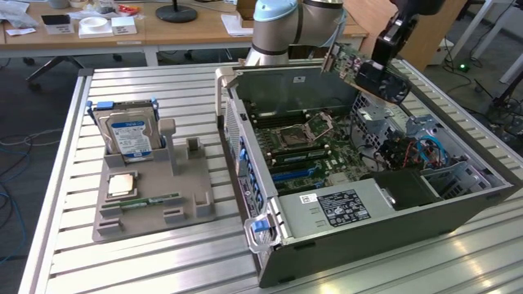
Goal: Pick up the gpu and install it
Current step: 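Insert the gpu into the slot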
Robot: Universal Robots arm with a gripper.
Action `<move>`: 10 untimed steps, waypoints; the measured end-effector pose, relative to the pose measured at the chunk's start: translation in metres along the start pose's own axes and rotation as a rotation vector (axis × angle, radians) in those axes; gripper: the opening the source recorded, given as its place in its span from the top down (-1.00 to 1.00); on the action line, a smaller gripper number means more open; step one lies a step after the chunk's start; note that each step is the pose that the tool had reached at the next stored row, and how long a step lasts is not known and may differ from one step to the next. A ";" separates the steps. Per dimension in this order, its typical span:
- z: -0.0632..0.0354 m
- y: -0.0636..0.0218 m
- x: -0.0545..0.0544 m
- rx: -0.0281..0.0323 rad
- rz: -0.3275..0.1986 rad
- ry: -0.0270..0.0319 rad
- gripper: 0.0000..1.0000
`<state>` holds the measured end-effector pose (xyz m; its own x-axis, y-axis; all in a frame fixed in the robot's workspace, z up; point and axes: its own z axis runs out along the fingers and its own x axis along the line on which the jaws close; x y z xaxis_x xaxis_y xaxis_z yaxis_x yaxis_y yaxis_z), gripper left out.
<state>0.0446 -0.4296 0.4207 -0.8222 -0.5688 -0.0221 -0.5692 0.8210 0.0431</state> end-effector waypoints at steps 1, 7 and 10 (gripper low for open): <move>0.0000 0.0000 0.000 -0.0004 -0.018 0.0008 0.47; 0.0003 0.0000 0.000 -0.0028 -0.127 0.0056 0.47; 0.0005 0.0000 0.000 -0.0040 -0.181 0.0078 0.47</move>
<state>0.0446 -0.4296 0.4202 -0.7059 -0.7080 -0.0221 -0.7082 0.7047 0.0431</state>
